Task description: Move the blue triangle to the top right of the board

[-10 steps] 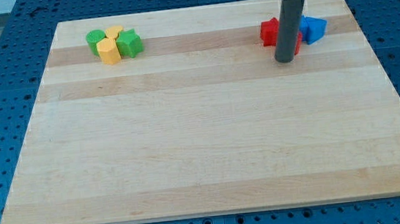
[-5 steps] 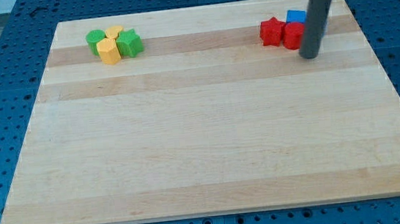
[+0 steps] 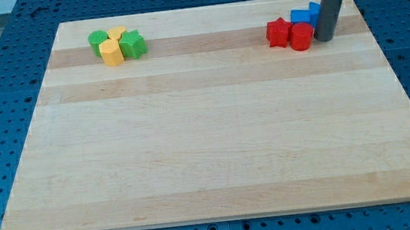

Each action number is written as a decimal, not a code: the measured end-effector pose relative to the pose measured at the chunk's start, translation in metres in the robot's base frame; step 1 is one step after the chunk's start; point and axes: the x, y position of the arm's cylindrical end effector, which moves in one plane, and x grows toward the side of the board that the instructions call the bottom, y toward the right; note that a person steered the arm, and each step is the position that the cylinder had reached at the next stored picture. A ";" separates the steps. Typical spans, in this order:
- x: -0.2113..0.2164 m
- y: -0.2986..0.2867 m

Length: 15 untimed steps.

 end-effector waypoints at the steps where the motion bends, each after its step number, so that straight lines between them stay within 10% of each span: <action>1: 0.013 0.014; 15: -0.078 0.014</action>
